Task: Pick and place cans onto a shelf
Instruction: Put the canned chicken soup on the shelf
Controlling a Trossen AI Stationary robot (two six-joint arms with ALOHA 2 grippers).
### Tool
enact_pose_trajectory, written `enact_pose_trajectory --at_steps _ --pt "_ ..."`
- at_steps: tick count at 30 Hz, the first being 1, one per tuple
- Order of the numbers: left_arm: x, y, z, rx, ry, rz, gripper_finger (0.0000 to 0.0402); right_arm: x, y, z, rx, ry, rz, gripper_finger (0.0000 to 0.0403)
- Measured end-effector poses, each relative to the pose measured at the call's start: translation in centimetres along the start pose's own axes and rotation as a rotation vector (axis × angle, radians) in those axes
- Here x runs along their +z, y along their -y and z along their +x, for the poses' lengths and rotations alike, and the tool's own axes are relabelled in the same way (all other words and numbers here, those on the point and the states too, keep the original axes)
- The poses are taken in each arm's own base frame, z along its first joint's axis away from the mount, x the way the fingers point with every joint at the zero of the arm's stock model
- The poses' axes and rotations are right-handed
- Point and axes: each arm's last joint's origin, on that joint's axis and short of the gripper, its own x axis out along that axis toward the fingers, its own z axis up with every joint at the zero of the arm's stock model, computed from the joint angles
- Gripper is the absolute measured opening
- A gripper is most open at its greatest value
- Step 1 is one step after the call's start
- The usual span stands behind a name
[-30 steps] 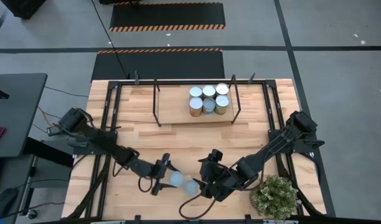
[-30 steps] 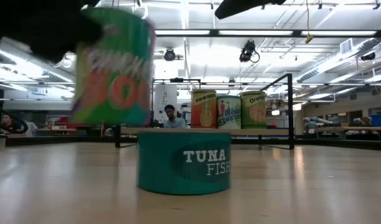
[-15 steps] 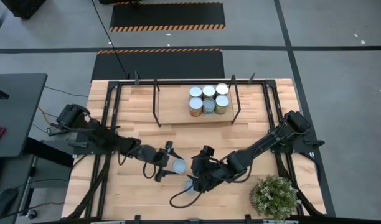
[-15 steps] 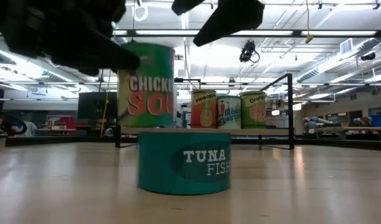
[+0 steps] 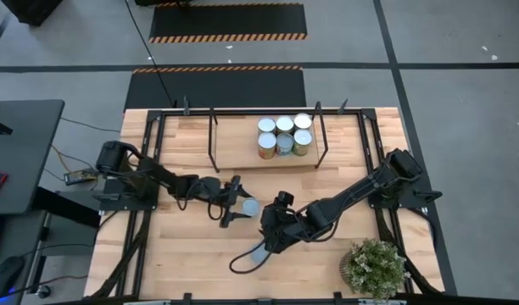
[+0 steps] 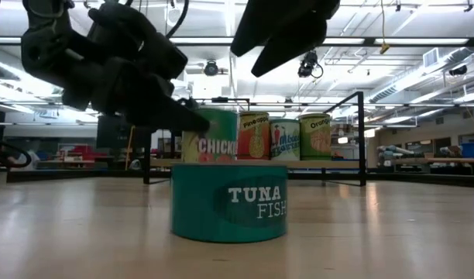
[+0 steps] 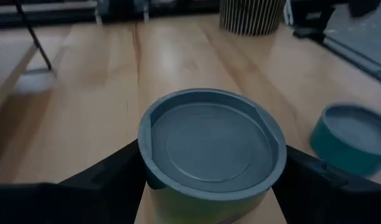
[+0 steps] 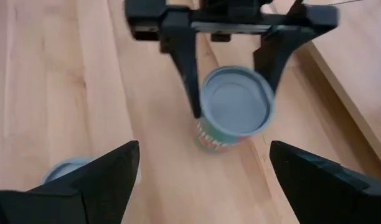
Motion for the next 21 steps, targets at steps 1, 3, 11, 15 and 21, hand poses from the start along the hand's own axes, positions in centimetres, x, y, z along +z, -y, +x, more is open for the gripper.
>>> enact_pose_trajectory --at_steps 1,3,11,15,21 --pt "-0.2 0.0 0.1 0.006 -0.009 -0.005 0.0295 0.1 0.1 0.1 -0.001 0.000 0.003 0.0368" --pt "-0.3 0.1 0.2 0.032 -0.010 -0.004 0.0297 0.2 0.3 0.2 -0.004 0.001 0.009 0.0368" --pt "-0.4 0.1 0.2 0.043 -0.015 -0.002 0.0363 0.3 0.4 0.3 0.001 -0.002 0.026 0.0368" --pt "-0.3 0.1 0.1 0.043 -0.017 0.003 0.0395 0.4 0.6 0.4 -0.003 -0.002 0.030 0.0368" --pt "0.5 0.4 -0.3 0.034 -0.009 0.060 0.0393 0.9 1.3 1.0 0.003 -0.012 0.040 0.0368"
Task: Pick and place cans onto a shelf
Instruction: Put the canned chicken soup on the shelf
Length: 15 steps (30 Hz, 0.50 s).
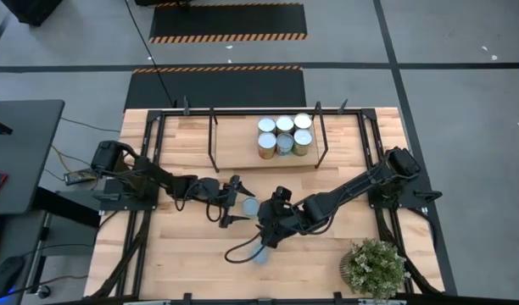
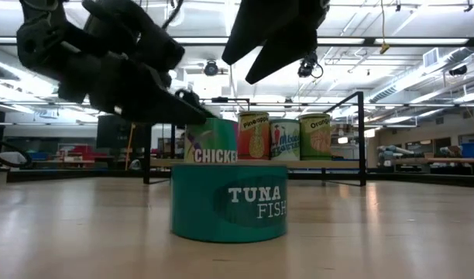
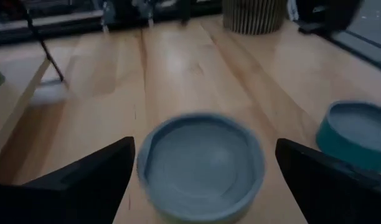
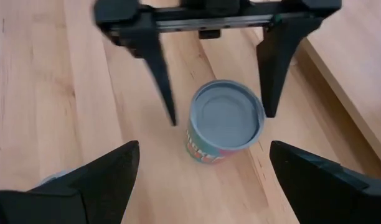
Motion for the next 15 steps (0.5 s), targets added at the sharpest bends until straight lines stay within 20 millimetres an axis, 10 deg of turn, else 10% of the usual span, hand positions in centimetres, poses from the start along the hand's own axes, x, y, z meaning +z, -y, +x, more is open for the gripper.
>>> enact_pose_trajectory --at_steps 15 --pt "2.6 1.1 -3.9 -0.027 -0.130 0.004 0.0393 0.1 -0.1 3.5 -0.007 0.030 -0.160 0.0368"
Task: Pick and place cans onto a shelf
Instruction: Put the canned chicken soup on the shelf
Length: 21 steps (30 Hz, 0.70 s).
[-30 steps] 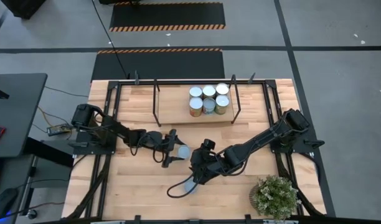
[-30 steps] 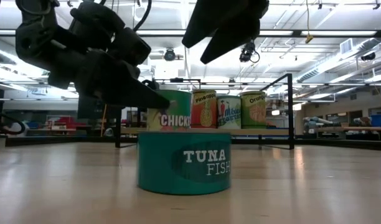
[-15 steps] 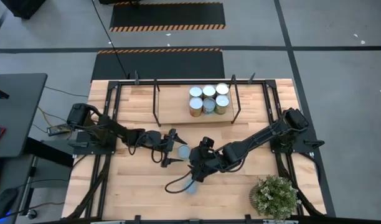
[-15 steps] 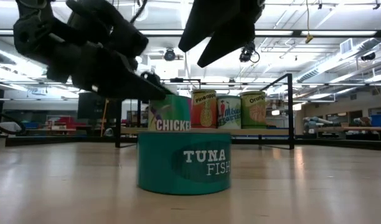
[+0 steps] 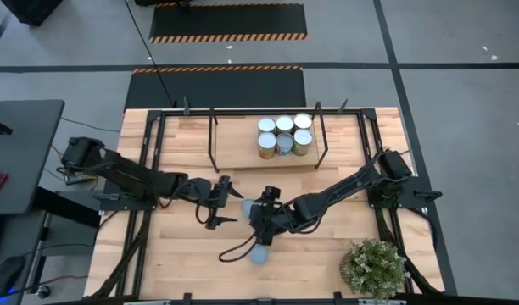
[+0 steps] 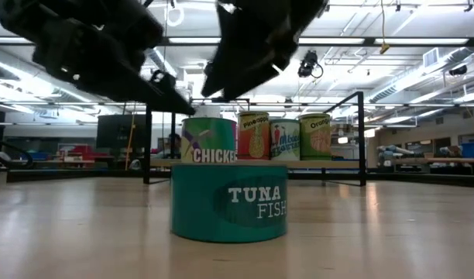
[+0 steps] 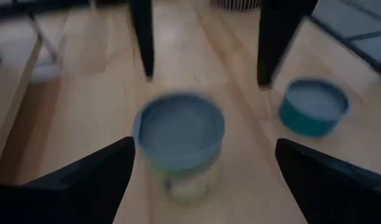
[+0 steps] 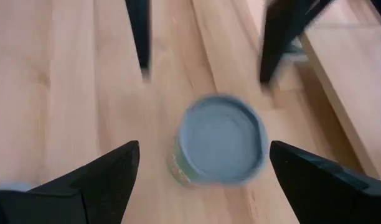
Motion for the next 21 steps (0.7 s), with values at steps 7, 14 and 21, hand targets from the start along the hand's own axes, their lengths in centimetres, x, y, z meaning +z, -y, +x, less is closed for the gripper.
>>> enact_pose_trajectory --at_steps 7,14,21 --pt "1.1 1.0 -2.3 -0.005 -0.005 -0.020 0.0393 0.4 0.4 0.5 0.001 0.021 0.015 0.0368" --pt "2.3 2.1 -4.4 -0.009 0.065 -0.035 0.0393 1.2 2.1 1.7 0.043 0.049 0.062 0.0368" --pt "2.5 2.4 -5.3 -0.021 0.065 -0.069 0.0393 1.4 3.4 2.9 0.098 0.074 0.075 0.0368"
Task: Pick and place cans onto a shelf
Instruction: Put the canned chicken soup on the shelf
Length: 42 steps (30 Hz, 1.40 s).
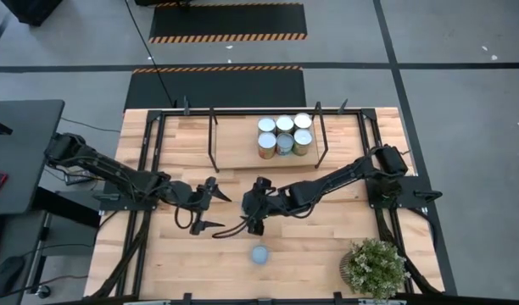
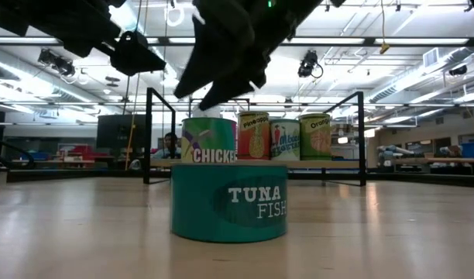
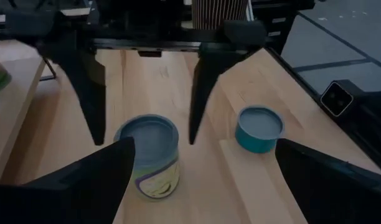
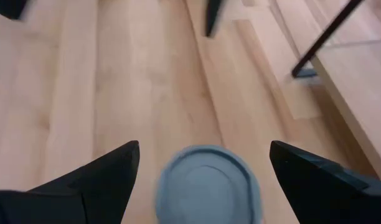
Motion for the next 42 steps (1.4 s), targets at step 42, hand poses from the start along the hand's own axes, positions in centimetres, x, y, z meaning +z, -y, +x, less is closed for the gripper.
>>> enact_pose_trajectory --at_steps 42 --pt "0.2 0.0 -0.6 -0.003 0.004 -0.081 0.0393 -2.6 0.8 1.1 0.026 -0.069 -0.009 0.0344"
